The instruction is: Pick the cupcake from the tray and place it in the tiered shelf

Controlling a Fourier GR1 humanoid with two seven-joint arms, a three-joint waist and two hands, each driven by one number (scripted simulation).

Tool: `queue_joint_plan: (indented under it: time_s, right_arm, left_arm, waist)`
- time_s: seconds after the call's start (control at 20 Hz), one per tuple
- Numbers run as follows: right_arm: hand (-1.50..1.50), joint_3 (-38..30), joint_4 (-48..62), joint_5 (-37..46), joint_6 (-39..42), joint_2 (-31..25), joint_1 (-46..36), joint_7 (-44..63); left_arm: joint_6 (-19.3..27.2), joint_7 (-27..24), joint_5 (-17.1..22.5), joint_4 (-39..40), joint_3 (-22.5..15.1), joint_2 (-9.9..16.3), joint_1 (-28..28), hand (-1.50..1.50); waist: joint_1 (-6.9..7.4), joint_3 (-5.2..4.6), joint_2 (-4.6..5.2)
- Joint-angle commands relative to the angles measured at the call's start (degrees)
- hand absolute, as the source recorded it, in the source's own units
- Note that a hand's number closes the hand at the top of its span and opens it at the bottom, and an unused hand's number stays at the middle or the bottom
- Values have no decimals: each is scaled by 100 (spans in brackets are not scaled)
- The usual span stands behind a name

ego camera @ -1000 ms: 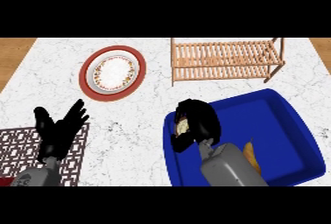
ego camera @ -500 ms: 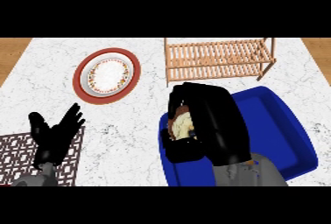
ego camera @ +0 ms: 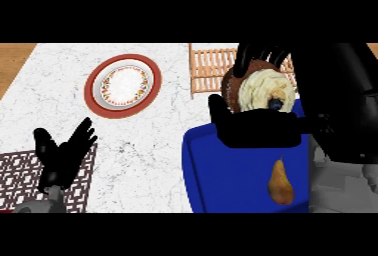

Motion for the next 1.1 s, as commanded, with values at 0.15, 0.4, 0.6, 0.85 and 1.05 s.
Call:
queue_joint_plan:
  time_s: [0.15,0.4,0.6,0.85,1.05]
  right_arm:
    - [150,-1467,1051,-545,528,-632,-1463,397]
    - [150,-1987,2098,-750,564,-1204,-2115,-51]
    - [150,-1973,3122,-540,180,-1453,-2156,-969]
    - [150,-1972,4038,-665,359,-1718,-2283,-1615]
    - [150,-1841,4922,-437,99,-1876,-2498,-2374]
  left_arm:
    - [21,-107,-122,47,-100,-171,229,0]
    - [55,104,-190,-4,-105,-170,120,0]
    - [30,24,-209,-38,-86,-233,145,0]
    - [60,356,-210,61,-13,-211,-234,0]
    - [-19,274,-199,62,23,-227,-100,0]
  waist:
    - [49,-22,28]
    - [59,-21,35]
    - [95,-20,55]
    - [67,-20,60]
    - [124,-21,76]
